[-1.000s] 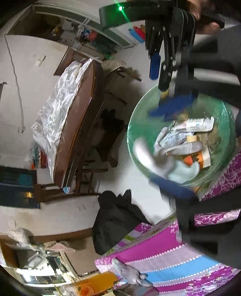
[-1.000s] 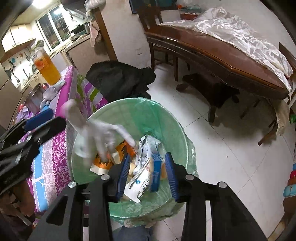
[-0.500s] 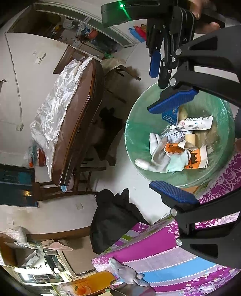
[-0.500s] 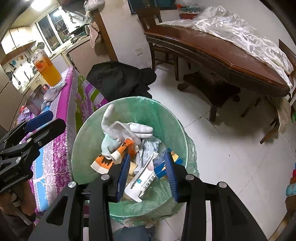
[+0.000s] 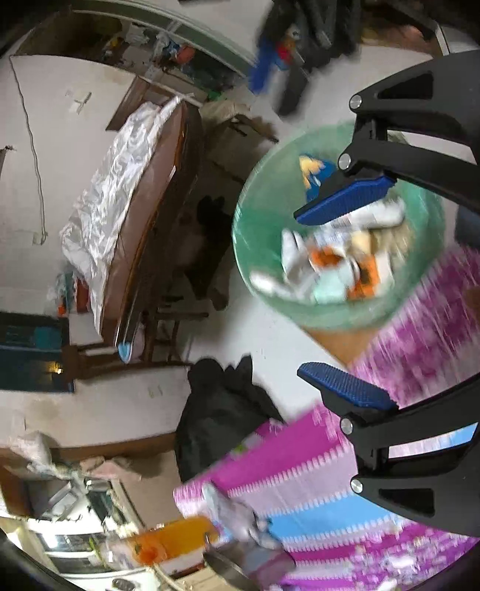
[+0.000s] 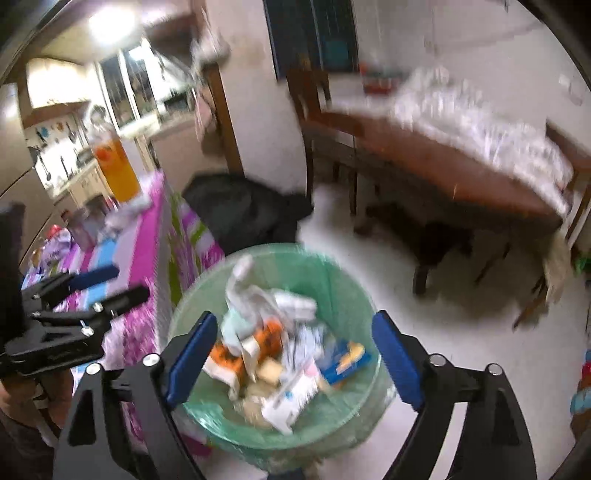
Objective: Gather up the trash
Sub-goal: 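Move both tools back over the table toward the remaining trash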
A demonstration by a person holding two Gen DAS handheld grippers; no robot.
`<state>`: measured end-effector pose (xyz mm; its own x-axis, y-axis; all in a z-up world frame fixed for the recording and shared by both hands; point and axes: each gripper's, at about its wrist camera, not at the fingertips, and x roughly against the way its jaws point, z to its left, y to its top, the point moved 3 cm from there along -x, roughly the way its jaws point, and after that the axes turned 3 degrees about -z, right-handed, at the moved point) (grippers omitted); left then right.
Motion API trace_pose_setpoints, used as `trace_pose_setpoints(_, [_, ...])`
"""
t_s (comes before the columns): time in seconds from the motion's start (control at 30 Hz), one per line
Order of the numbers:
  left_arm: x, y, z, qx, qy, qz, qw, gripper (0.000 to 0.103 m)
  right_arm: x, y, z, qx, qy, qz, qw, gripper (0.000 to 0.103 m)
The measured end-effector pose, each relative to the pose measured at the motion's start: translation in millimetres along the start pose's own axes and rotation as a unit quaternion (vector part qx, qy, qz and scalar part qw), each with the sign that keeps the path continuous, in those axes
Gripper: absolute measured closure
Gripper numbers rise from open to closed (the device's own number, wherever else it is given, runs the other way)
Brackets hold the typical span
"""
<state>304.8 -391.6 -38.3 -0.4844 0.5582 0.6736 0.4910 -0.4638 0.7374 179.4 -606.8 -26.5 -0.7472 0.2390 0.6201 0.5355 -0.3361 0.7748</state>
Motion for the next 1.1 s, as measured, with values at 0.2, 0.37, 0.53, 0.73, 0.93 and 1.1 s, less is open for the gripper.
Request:
trace_pose_setpoints(0.2, [47,-37,96,0.037,0.081,-0.007,0.996,0.028,30,-5,69,0.047,0.043,-0.085,0.994,0.005])
trace_pose_setpoints(0.37, [95,-77,202,0.119,0.154,-0.004,0.9809,0.028,21,-19,138,0.087,0.101,-0.075,0.988,0.005])
trace_pose_setpoints(0.53, [159,-125,302,0.221,0.23,-0.023,0.9475,0.028,6,-30,201,0.115,0.151,-0.053,0.98,0.005])
trace_pose_setpoints(0.73, [235,-192,396,0.354,0.277,-0.062,0.8909,0.028,-9,-44,251,0.135,0.188,-0.032,0.972,0.005])
trace_pose_setpoints(0.93, [249,-224,427,0.4,0.274,-0.057,0.8725,0.028,-18,-51,293,0.159,0.211,-0.019,0.964,0.005])
trace_pose_setpoints(1.1, [233,-228,441,0.428,0.244,-0.053,0.8685,0.028,-21,-54,320,0.173,0.223,-0.013,0.959,0.005])
